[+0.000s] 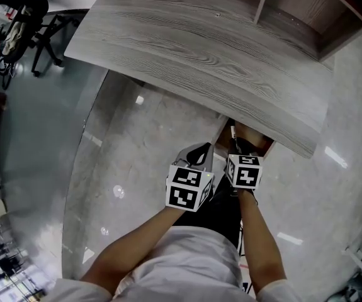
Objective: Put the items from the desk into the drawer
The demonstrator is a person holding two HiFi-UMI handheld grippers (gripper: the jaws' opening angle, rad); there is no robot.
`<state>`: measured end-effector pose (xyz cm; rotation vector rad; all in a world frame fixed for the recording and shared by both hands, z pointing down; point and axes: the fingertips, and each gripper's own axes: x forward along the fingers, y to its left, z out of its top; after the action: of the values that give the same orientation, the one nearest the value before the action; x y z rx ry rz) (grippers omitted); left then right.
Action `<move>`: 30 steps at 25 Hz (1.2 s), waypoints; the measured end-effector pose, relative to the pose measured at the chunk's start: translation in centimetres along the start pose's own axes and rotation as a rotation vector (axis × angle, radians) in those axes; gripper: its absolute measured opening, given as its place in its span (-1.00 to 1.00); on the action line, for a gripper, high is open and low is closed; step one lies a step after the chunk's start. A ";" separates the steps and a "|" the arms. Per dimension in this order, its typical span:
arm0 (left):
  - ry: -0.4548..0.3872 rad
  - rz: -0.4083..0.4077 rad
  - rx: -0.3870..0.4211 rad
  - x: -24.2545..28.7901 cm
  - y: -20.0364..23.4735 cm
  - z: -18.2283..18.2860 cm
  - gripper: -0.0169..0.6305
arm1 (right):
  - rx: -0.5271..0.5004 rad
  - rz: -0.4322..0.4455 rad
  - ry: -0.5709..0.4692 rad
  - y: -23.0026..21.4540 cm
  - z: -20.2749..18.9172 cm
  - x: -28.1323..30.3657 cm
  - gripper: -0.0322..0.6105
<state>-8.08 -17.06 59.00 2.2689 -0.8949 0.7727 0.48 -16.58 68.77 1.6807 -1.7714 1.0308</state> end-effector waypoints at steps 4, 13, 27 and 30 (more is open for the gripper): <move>-0.007 0.002 0.005 -0.3 0.5 0.1 -0.94 | 0.002 0.004 0.005 0.0 0.0 0.2 -0.70; -0.002 -0.049 0.074 -1.7 -0.6 0.7 -0.94 | 0.010 0.006 -0.024 1.5 0.7 -3.9 -0.75; -0.045 -0.171 0.129 -4.3 -6.7 2.9 -0.94 | -0.016 -0.019 -0.179 2.7 3.5 -16.0 -0.84; -0.052 -0.177 0.139 -4.9 -8.5 2.6 -0.94 | -0.026 -0.005 -0.223 2.7 4.0 -18.1 -0.85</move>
<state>-4.03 -11.69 51.44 2.4609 -0.6696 0.7184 0.74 -8.71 51.76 1.8429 -1.9076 0.8416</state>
